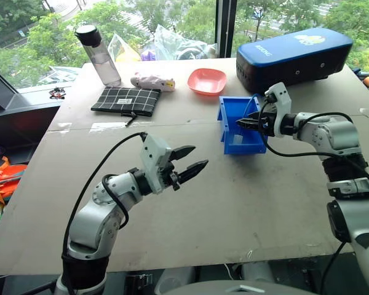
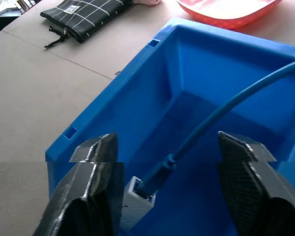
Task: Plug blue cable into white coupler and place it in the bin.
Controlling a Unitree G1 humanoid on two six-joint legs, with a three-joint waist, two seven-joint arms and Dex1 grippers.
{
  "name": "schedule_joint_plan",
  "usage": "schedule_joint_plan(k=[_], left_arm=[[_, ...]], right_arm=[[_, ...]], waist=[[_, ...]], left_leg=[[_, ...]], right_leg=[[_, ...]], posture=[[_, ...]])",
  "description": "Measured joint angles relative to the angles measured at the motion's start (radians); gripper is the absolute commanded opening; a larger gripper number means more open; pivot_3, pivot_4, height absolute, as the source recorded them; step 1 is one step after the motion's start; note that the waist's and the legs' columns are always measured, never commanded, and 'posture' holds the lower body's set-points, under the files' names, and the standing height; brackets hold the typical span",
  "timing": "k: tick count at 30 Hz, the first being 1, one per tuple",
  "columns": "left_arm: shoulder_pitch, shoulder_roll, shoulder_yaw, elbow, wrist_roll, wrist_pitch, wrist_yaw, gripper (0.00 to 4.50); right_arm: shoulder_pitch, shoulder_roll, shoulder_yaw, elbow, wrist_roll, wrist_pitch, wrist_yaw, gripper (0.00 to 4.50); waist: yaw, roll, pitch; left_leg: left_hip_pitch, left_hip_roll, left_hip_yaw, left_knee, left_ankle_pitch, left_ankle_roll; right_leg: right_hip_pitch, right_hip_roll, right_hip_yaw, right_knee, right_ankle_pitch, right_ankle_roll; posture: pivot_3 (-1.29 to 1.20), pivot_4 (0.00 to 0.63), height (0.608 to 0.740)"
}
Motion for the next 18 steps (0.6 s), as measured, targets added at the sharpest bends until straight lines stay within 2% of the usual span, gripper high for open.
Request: schedule_joint_plan(k=[2,4,10,13,18], left_arm=[[0.021,0.012,0.009,-0.017,-0.014,0.003,0.01,2.86],[0.06,0.03,0.027,-0.026,-0.033,0.013,0.017,2.86],[0.238,0.15,0.116,-0.061,-0.105,0.033,-0.044,2.86],[0.385,0.23,0.223,-0.084,-0.126,0.02,-0.114,2.86],[0.552,0.283,0.343,-0.07,-0.136,-0.069,-0.248,2.86]], right_arm=[[0.066,-0.024,-0.048,-0.109,0.02,-0.018,0.012,4.39],[0.192,-0.062,-0.105,-0.269,0.056,-0.045,0.043,4.39],[0.706,-0.193,-0.323,-0.671,0.107,-0.186,0.162,4.39],[1.031,-0.264,-0.494,-0.723,0.047,-0.332,0.271,4.39],[1.287,-0.269,-0.7,-0.664,0.023,-0.512,0.412,4.39]], waist=[[0.004,0.0,0.0],[0.007,0.0,0.0],[0.005,0.001,0.001],[0.009,0.002,0.002],[0.002,0.004,0.005]], left_leg=[[0.0,0.0,0.0,0.0,0.0,0.0],[-0.001,0.0,0.0,0.0,0.0,0.0],[0.001,0.0,0.001,-0.001,0.0,0.001],[0.003,0.0,0.005,-0.002,-0.001,0.001],[0.007,0.001,0.008,-0.001,-0.004,0.007]], right_leg=[[0.0,0.0,-0.001,0.0,0.0,0.0],[0.001,0.0,-0.002,-0.002,0.0,0.0],[0.001,0.0,0.0,0.0,0.0,0.0],[0.003,0.001,0.0,-0.002,-0.001,0.001],[0.007,0.001,0.005,-0.001,-0.002,-0.001]], posture=[[0.0,0.15,0.74],[0.0,0.15,0.74],[0.0,0.15,0.74],[0.0,0.15,0.74],[0.0,0.15,0.74]])
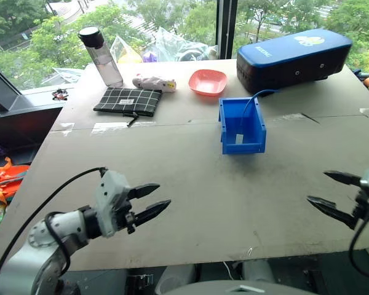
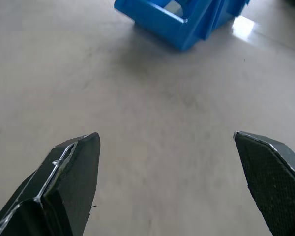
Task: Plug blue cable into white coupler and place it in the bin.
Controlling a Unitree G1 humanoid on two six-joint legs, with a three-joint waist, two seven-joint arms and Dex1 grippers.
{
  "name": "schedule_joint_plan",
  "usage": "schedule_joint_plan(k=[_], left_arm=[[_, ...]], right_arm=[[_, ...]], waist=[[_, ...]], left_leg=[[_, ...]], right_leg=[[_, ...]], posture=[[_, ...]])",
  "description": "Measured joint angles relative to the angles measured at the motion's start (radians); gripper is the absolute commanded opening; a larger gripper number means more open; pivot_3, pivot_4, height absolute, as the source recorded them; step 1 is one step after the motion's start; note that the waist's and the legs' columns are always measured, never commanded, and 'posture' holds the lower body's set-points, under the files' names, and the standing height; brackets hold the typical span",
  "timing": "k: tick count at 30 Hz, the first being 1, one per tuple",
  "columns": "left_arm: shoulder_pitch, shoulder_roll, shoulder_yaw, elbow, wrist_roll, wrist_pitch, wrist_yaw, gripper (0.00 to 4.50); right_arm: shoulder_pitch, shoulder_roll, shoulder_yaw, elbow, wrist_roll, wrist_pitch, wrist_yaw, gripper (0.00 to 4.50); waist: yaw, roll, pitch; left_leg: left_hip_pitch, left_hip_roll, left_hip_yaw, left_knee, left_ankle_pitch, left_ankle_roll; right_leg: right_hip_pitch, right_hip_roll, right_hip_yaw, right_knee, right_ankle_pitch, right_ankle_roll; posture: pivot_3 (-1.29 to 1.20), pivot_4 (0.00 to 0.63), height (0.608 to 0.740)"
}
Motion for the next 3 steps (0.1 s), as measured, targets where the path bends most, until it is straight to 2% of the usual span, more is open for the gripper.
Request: schedule_joint_plan(k=[3], left_arm=[[0.045,0.003,0.043,0.019,-0.016,-0.022,-0.047,2.86]], right_arm=[[0.038,0.0,-0.051,0.029,0.0,-0.067,0.033,4.39]], waist=[[0.001,0.0,0.002]], left_leg=[[0.0,0.0,0.001,0.0,0.0,0.0]], right_leg=[[0.0,0.0,0.0,0.0,-0.001,-0.001]], posture=[[0.0,0.15,0.74]])
